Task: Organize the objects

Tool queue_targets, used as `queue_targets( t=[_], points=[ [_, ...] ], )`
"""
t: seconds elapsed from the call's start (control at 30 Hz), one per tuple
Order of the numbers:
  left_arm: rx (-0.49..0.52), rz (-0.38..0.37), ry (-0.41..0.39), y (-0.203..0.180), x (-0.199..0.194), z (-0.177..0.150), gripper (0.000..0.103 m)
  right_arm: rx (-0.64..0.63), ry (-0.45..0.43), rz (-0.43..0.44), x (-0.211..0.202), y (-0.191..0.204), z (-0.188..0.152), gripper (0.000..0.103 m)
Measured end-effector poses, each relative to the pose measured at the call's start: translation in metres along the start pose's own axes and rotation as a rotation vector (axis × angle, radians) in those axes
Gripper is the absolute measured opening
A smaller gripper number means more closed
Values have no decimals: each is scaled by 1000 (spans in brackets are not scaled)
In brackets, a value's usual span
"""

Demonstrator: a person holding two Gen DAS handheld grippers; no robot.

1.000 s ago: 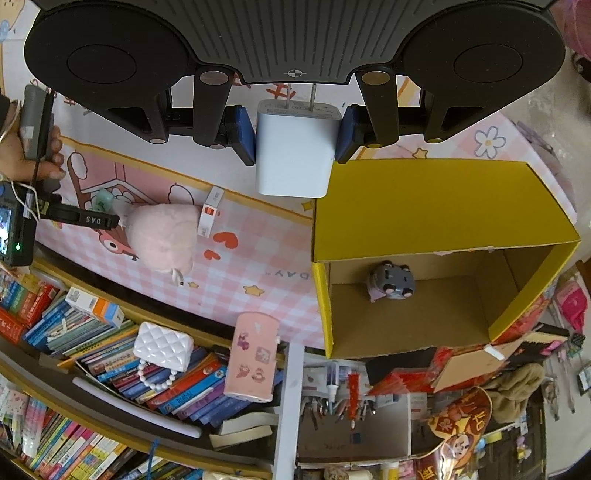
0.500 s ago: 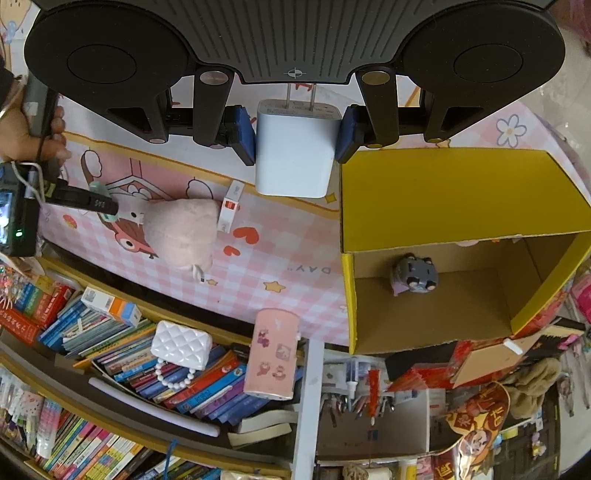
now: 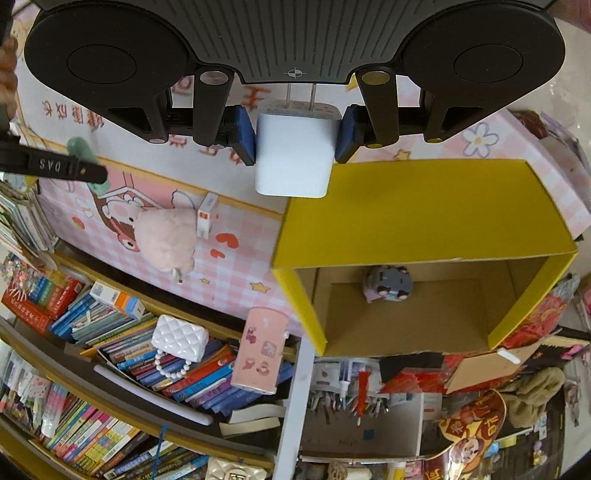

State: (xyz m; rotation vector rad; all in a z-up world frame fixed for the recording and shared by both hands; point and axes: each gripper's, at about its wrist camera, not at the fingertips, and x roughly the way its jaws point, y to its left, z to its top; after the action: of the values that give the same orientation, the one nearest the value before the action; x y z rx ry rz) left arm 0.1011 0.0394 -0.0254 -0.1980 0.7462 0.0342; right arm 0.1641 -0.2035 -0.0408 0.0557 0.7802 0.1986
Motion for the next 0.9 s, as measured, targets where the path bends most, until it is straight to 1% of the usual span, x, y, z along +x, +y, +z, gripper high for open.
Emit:
queue_targets(
  t=[0.17, 0.4, 0.7, 0.9],
  points=[
    [8, -13, 6, 25, -16, -8, 44, -21, 23, 72, -16, 52, -15, 23],
    [10, -5, 11, 60, -39, -22, 44, -73, 38, 144, -30, 114, -33, 23],
    [7, 3, -6, 97, -64, -33, 44, -105, 62, 187, -40, 166, -61, 23],
    [15, -8, -32, 115, -79, -35, 44, -107, 34, 189, -50, 191, -70, 23]
  ],
)
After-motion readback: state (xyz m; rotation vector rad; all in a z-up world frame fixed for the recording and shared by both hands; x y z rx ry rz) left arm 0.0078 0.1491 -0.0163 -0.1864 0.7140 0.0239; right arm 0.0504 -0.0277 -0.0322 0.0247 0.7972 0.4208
